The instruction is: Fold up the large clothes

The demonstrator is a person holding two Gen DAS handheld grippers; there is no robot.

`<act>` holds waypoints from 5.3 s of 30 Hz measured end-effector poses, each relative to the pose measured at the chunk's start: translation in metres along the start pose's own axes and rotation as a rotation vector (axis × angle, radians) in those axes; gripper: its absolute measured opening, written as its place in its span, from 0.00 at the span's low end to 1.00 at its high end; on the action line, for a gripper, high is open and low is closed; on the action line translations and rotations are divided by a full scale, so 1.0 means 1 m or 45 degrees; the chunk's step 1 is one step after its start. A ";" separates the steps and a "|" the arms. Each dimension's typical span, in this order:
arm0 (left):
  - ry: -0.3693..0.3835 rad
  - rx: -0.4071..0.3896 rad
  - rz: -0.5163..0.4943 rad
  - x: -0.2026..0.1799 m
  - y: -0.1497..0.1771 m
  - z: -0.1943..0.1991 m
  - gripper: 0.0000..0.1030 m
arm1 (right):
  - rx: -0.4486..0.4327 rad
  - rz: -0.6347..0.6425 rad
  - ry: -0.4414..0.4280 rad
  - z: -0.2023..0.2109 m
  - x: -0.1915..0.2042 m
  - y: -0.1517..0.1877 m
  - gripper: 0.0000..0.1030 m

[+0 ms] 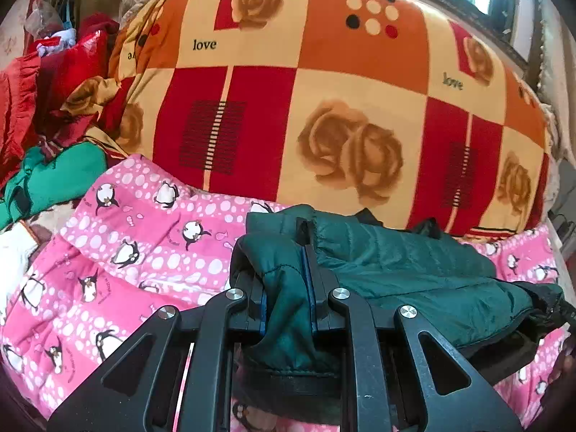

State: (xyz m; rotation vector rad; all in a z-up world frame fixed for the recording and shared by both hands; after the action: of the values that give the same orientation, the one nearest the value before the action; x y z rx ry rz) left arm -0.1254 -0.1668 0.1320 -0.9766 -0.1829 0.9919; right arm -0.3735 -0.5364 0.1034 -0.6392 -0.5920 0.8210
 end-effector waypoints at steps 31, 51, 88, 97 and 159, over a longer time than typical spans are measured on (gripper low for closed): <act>-0.099 0.046 -0.034 0.012 -0.009 -0.066 0.15 | 0.067 -0.018 0.071 -0.080 -0.006 -0.021 0.19; -0.146 0.096 -0.021 0.016 -0.009 -0.100 0.16 | 0.140 -0.064 0.088 -0.112 -0.012 -0.017 0.19; 0.133 0.047 0.114 0.020 -0.029 -0.082 0.71 | 0.070 -0.203 -0.053 -0.105 -0.016 -0.034 0.45; 0.040 -0.081 -0.013 0.014 -0.029 -0.047 0.80 | -0.159 -0.260 -0.182 -0.046 -0.002 -0.052 0.72; -0.234 0.114 -0.097 0.018 0.006 -0.162 0.89 | 0.088 0.086 0.186 -0.138 0.025 -0.025 0.75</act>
State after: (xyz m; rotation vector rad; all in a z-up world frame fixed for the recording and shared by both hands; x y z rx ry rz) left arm -0.0316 -0.2506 0.0273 -0.7910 -0.3241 1.0111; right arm -0.2524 -0.5687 0.0352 -0.6527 -0.4097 0.8466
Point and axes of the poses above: each gripper's, at about its wrist camera, not at the fingertips, and z roughly against the way its jaws point, x to its left, y to its underside, the point moved 6 cm from there along -z, roughly the way its jaws point, and after that the axes turned 12 degrees about y, right-handed, at the moved point
